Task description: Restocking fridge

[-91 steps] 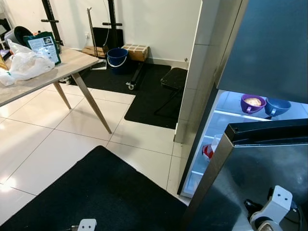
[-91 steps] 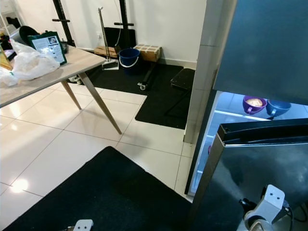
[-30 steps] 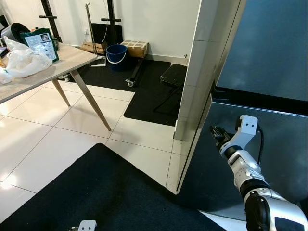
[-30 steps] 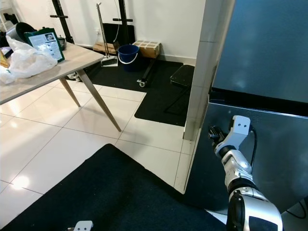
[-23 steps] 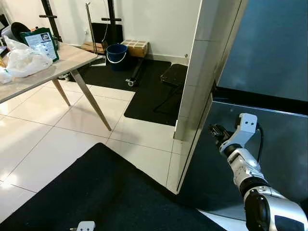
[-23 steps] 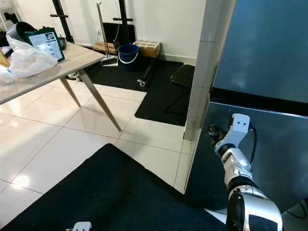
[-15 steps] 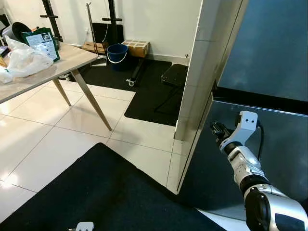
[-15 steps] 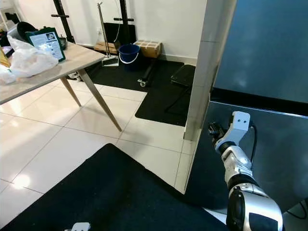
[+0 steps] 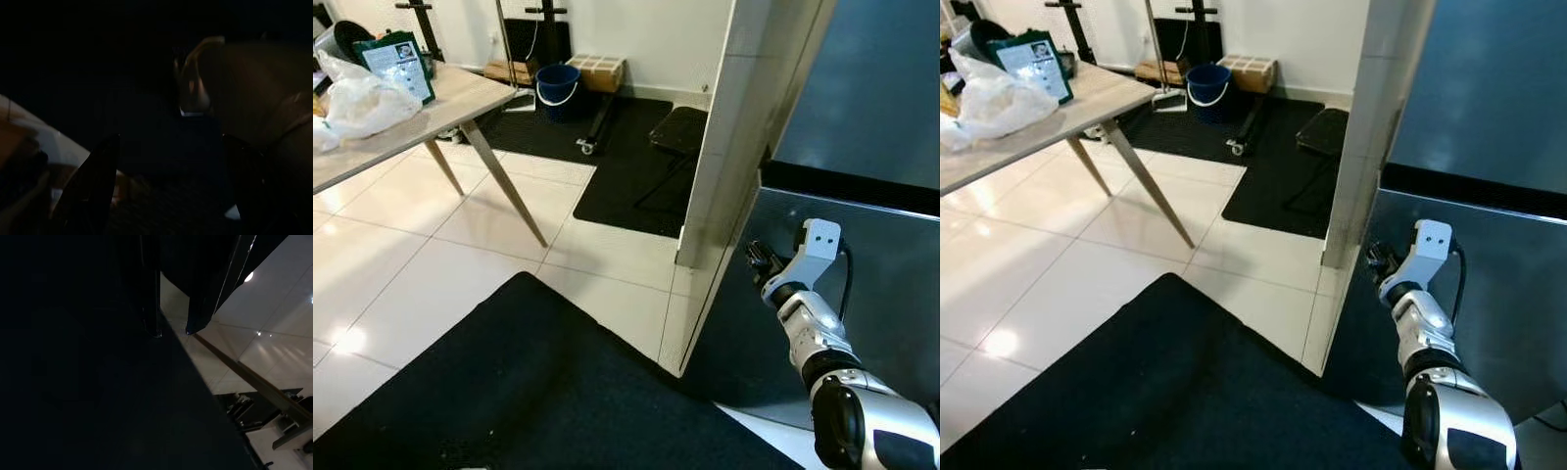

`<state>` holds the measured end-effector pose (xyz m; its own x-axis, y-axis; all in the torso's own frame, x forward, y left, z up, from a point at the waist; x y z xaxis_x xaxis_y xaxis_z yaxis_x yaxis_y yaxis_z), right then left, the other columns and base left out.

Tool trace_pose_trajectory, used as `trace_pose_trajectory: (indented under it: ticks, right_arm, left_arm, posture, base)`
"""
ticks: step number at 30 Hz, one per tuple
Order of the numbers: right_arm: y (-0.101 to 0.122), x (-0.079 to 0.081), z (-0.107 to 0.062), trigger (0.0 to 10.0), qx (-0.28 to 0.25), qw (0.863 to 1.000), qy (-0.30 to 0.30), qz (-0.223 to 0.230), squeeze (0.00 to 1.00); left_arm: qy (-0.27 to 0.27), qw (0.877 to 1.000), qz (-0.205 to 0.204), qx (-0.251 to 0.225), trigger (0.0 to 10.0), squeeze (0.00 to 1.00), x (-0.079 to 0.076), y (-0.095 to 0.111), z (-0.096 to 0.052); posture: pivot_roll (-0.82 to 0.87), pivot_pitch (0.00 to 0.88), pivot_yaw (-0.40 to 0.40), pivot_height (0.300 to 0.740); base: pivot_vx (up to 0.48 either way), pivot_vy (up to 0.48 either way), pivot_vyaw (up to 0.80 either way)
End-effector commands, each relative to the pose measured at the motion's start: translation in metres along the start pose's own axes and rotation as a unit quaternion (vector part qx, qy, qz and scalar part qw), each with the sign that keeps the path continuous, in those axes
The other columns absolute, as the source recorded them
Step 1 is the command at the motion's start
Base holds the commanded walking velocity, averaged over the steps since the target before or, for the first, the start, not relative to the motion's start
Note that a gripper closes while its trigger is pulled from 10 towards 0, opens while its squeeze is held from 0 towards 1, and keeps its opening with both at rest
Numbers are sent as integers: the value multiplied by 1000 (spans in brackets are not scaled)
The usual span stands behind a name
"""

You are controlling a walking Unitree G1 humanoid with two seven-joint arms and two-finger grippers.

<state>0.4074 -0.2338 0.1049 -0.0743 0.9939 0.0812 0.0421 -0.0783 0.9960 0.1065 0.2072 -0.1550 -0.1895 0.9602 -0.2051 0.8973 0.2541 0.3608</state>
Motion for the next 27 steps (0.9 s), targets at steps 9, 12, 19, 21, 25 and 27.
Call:
trace_pose_trajectory:
  ticks: [9,12,19,21,25,27]
  right_arm:
    - [12,-8,3,10000,-13,1000,-13,-7,0]
    - [7,-7,1,10000,-3,1000,-10,-9,0]
    - [-29,-8,-14,10000,54,998,-9,-12,0]
    - [-41,-8,-20,10000,69,998,-9,-12,0]
    - [-78,-13,-43,10000,123,992,-23,-5,0]
    - [-93,-15,-54,10000,148,989,-28,-4,0]
  left_arm:
    - [-4,1000,5,10,10000,0,1,-5,-1]
    - [-5,1000,5,10,10000,0,0,-4,-1]
    - [-10,1000,4,6,10000,0,-8,2,3]
    - [-12,1000,4,5,10000,0,-10,3,4]
    - [-17,1000,7,3,10000,0,-16,8,6]
    - [-18,1000,7,2,10000,0,-18,10,7]
  posture:
    - [153,94,3,740]
    - [149,81,-4,740]
    - [133,51,-9,740]
    - [130,45,-9,740]
    - [118,16,-13,740]
    - [113,4,-16,740]
  base:
    - [0,0,0]
    - [0,0,0]
    - [0,0,0]
    - [0,0,0]
    - [0,0,0]
    - [0,0,0]
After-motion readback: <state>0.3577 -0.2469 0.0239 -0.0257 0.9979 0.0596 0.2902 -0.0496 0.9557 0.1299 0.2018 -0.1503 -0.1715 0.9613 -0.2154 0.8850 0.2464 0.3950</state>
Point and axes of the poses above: a point about 5 cm out from each wrist's last joint towards the gripper, its own z axis pointing out of the wrist towards the gripper, its own y axis along the axis of the wrist's last joint, x = y × z, the point moved 5 cm from there along z, pointing out of the wrist towards the gripper, and after that the axes turned 12 degrees about -z, right-handed, at the moved point
